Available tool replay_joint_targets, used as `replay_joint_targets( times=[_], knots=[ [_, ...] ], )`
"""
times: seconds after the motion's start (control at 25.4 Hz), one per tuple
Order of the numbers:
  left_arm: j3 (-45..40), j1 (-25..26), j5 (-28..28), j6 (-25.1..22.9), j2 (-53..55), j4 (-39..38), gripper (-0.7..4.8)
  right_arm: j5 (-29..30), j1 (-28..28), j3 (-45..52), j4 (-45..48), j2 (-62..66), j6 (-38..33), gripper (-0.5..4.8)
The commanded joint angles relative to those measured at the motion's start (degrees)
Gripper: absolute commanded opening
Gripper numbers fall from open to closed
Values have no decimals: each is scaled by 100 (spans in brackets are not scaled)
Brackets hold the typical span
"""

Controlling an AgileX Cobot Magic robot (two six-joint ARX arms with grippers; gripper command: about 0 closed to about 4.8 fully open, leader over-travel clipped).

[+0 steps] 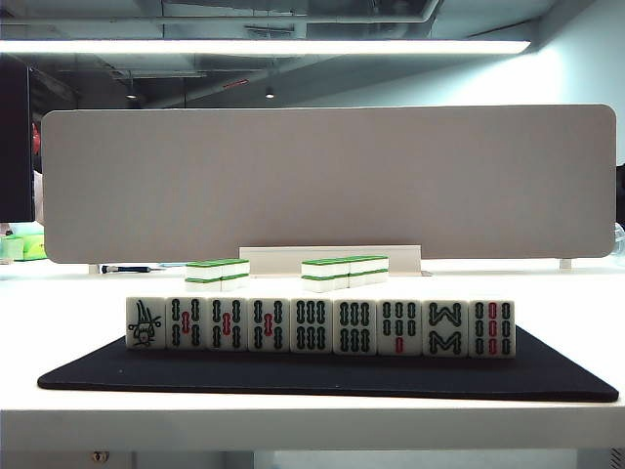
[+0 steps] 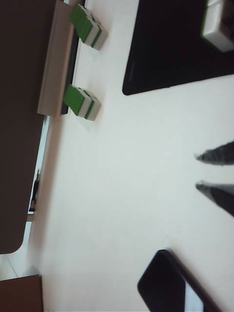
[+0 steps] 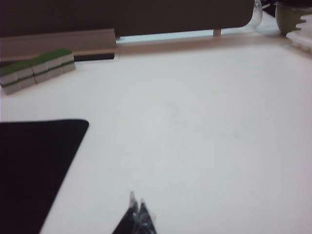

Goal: Take a mahjong tile from your hand cards and play it out.

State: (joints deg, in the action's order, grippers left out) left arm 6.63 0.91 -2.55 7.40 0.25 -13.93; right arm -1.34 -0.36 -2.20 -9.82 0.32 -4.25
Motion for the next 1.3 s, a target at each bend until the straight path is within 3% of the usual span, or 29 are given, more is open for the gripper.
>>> replay_joint_targets(
  times=[0.04,0.31,0.63,0.98,1.3],
  knots=[
    [179,-9,-26,17,9,57,52,-2,9,-240,-2,-26,-46,-1],
    [431,-9,-44,83,101,-42,52,0,9,-542,-114,-24,-44,-1],
    [782,-9,-605,76,960,-61,52,155,52,-898,-114,334,-42,0],
    [1488,-9,-1045,-214,2319,-125,53,350,286,-1768,-120,1851,0,0],
    [2304,-9,-1169,-723,2911,-979,53,645,743,-2583,-743,2710,199,0]
  ],
)
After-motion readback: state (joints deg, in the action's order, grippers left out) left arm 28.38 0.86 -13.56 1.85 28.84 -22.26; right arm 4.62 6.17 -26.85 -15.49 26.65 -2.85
